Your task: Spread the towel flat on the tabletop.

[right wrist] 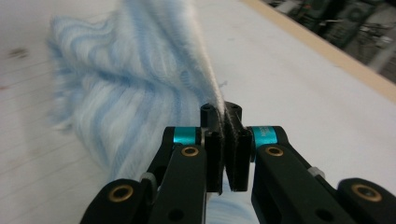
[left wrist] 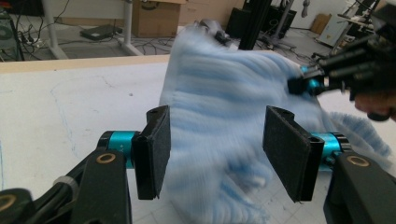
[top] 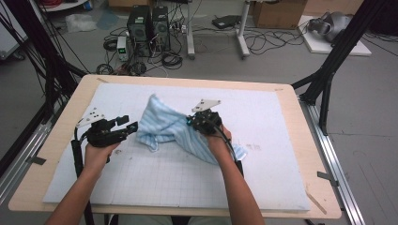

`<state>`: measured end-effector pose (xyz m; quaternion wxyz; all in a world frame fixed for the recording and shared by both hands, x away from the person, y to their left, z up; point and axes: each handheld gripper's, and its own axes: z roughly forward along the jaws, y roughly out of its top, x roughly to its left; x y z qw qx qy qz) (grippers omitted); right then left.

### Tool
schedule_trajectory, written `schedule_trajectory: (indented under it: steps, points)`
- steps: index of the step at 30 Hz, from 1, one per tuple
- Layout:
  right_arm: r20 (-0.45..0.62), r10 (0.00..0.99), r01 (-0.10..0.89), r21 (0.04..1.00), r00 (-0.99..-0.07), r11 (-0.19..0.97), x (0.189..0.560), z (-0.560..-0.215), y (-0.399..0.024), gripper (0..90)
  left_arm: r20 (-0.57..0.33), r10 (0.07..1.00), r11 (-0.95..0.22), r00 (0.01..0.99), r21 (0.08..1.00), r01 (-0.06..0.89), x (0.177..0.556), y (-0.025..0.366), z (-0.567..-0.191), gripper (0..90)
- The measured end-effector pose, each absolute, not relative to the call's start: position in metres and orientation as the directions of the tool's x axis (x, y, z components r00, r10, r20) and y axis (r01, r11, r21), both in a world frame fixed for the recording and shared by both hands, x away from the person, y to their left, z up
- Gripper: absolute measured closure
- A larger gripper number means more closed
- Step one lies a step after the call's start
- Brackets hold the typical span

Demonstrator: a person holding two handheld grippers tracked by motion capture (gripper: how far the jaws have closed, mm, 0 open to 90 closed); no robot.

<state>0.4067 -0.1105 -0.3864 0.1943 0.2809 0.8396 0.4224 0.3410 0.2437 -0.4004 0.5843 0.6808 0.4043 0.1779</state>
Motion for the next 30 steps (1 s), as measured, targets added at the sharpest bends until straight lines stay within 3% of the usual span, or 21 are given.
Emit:
schedule_trajectory:
  steps: [9, 22, 25, 26, 30]
  points:
    - [-0.021, 0.811, 0.476, 0.801, -0.585, 0.364, 0.440, -0.384, -0.167, 87.7, -0.236, 0.758, 0.010, 0.608, 0.936, 0.351, 0.342, 0.244, -0.403, 42.9]
    - [-0.107, 0.933, 0.638, 0.702, -0.343, 0.316, 0.457, -0.406, -0.208, 87.3, -0.231, 0.752, -0.016, 0.618, 0.930, 0.367, 0.344, 0.241, -0.409, 42.9]
    - [-0.101, 0.950, 0.633, 0.725, -0.295, 0.273, 0.453, -0.403, -0.217, 80.7, -0.232, 0.750, -0.016, 0.620, 0.930, 0.367, 0.344, 0.241, -0.409, 42.9]
    - [-0.082, 0.943, 0.587, 0.764, -0.323, 0.268, 0.448, -0.397, -0.216, 71.7, -0.232, 0.751, -0.016, 0.619, 0.930, 0.368, 0.344, 0.241, -0.409, 42.9]
    - [-0.045, 0.924, 0.514, 0.820, -0.381, 0.252, 0.435, -0.381, -0.208, 61.2, -0.238, 0.751, -0.015, 0.615, 0.926, 0.378, 0.344, 0.242, -0.411, 42.9]
